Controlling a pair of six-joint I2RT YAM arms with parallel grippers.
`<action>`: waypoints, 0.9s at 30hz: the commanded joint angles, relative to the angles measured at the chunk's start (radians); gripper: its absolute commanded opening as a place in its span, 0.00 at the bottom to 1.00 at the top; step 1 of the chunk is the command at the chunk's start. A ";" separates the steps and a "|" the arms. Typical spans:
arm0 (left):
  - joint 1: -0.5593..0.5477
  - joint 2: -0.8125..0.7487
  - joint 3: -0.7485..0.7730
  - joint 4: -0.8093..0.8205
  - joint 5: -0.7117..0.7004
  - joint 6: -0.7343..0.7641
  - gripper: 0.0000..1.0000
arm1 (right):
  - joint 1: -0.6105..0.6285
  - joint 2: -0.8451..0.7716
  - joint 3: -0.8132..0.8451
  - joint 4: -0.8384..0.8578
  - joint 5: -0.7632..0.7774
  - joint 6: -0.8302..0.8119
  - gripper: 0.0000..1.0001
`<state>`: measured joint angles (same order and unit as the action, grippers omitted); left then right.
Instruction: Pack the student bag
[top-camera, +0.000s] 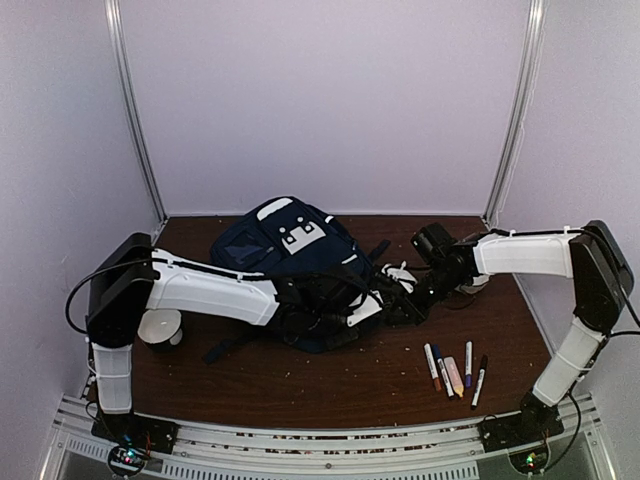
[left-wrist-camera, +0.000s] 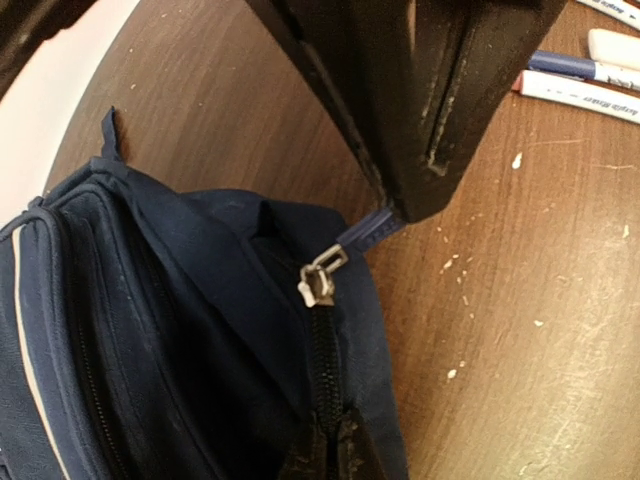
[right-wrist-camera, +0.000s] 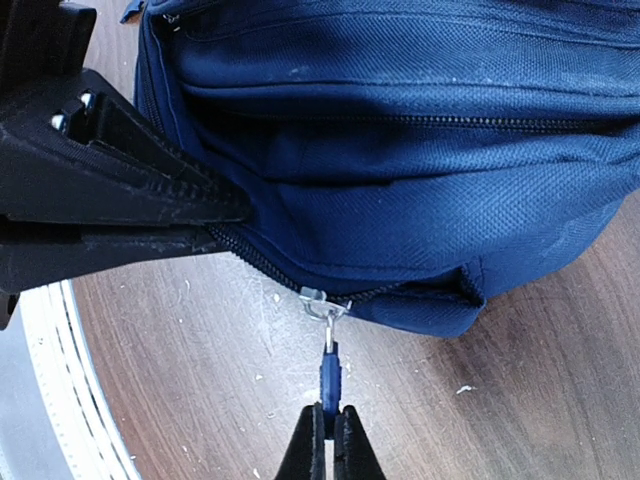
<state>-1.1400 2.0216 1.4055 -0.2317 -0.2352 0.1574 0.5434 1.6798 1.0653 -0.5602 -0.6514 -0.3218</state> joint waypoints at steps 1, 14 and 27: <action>0.003 -0.031 -0.008 -0.014 -0.059 0.002 0.00 | -0.034 0.022 0.016 -0.028 0.032 0.022 0.00; -0.045 -0.312 -0.221 -0.071 0.046 -0.002 0.00 | -0.116 0.076 0.063 -0.038 0.140 0.062 0.00; -0.090 -0.474 -0.399 -0.198 -0.076 -0.175 0.00 | -0.147 0.070 0.079 -0.033 0.177 0.073 0.00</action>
<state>-1.2236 1.6028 1.0451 -0.3405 -0.2344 0.0673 0.4335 1.7424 1.1271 -0.5694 -0.5888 -0.2764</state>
